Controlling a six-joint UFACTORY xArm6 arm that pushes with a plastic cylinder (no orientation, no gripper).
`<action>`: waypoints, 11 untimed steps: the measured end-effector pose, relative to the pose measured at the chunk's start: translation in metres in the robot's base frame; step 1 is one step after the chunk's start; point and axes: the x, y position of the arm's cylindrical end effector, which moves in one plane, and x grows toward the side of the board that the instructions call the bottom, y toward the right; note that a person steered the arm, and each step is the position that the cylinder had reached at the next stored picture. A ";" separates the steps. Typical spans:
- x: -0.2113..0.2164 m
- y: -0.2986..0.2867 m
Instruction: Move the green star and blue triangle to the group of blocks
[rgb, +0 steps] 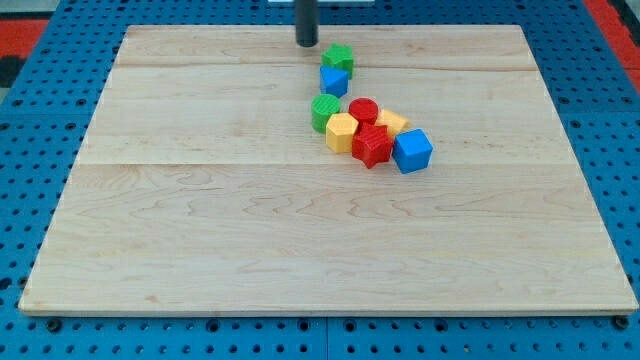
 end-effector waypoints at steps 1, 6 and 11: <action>0.003 0.024; 0.012 0.048; 0.117 -0.021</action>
